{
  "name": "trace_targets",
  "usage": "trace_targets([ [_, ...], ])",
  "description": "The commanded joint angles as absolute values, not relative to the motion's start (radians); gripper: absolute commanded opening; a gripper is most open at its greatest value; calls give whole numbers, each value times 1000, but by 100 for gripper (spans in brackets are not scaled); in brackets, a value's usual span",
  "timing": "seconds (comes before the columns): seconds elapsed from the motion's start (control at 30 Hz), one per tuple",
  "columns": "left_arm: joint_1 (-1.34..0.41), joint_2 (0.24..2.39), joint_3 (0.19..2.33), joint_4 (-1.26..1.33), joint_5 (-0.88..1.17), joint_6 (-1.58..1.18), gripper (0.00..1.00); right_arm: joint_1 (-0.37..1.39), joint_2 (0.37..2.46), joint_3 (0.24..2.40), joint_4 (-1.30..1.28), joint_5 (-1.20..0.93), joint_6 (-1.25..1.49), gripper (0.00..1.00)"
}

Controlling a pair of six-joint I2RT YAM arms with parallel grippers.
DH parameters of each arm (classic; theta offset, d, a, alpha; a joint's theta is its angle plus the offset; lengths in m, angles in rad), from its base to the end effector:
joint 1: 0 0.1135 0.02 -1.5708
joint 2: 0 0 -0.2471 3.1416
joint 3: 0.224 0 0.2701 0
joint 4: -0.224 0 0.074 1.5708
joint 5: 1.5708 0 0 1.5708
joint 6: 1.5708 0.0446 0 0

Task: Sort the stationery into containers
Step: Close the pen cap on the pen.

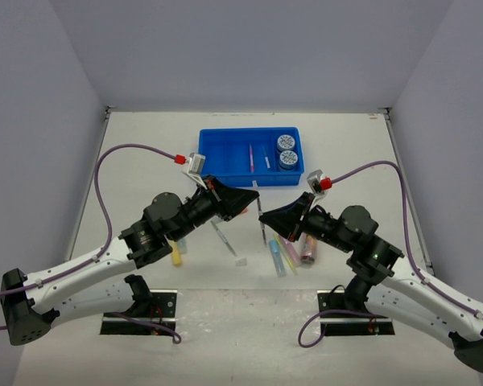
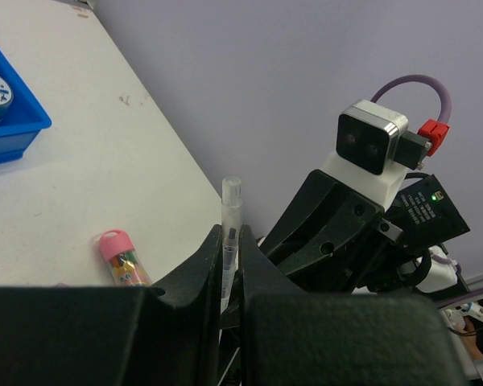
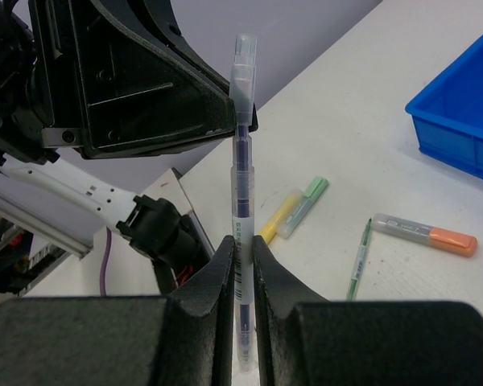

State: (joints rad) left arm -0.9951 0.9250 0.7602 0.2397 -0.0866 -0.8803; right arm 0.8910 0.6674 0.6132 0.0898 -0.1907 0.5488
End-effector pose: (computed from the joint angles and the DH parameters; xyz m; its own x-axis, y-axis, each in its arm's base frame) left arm 0.1442 -0.2152 0.3357 -0.5821 -0.5139 -0.6302 0.5338 0.3431 -0.7729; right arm 0.1253 0.1685 0.3163 -0.4414 0.2688 -0.8561 -0.7647 0.3865 0.5156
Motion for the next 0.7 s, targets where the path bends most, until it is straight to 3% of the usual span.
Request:
trace_targets([
  [0.0,-991,936,745,313,-52,-884,0,897,668,660,112,-149,543,0],
  [0.67,-991,965,643,469,212,-658,0,897,657,793,30,-86,537,0],
])
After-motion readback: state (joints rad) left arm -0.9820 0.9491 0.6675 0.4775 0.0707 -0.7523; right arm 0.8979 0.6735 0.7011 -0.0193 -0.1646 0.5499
